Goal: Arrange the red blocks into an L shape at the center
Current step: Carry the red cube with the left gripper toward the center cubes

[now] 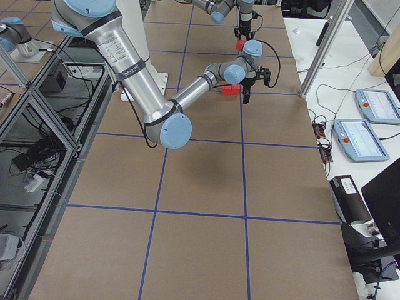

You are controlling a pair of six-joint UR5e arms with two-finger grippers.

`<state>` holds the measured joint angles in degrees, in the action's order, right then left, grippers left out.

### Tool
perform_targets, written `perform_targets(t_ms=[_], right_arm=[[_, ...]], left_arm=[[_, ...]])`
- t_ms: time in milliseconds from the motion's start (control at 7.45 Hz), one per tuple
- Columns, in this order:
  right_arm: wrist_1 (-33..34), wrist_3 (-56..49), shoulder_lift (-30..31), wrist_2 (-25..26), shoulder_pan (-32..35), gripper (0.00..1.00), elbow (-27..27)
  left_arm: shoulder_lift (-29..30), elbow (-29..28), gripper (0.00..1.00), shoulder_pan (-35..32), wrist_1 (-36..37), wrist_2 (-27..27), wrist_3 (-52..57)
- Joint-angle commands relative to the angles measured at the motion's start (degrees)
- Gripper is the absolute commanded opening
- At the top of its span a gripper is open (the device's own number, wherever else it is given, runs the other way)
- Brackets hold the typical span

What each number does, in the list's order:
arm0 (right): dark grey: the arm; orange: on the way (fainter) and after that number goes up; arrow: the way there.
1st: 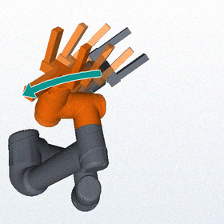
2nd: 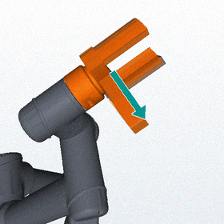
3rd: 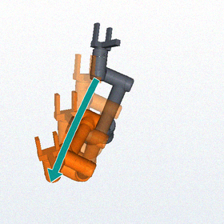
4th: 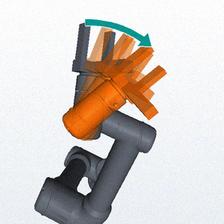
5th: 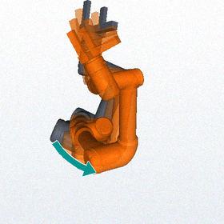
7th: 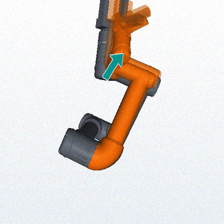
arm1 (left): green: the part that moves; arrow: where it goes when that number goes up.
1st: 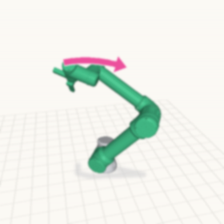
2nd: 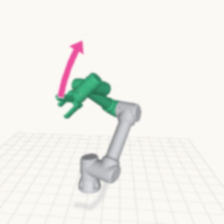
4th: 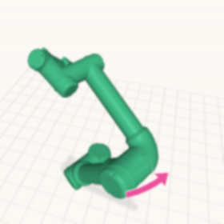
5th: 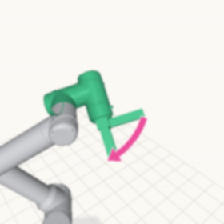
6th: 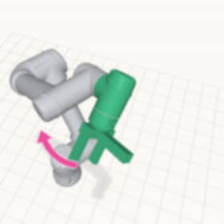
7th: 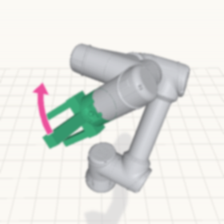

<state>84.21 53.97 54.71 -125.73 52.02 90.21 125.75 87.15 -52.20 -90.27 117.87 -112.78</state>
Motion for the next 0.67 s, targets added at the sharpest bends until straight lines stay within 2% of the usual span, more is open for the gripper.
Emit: perform_targets(t_ms=[0,134,268,537], right_arm=[[-0.3,-1.1,0.7,-0.5,1.1,0.99,0.4],[-0.3,-1.2,1.8,-0.4,1.2,0.99,1.9],[-0.3,-1.2,2.2,-0.6,1.2,0.99,1.8],[-0.1,-1.4,2.2,-0.5,-0.1,0.99,1.8]], left_arm=[[2.5,-2.9,0.00,2.2,0.4,-0.4,-12.1],[3.1,-2.9,0.00,4.0,0.4,-0.7,-16.0],[4.0,-2.9,0.00,5.3,0.6,-2.5,-20.2],[7.5,-4.3,0.00,8.1,2.4,-2.8,-27.6]])
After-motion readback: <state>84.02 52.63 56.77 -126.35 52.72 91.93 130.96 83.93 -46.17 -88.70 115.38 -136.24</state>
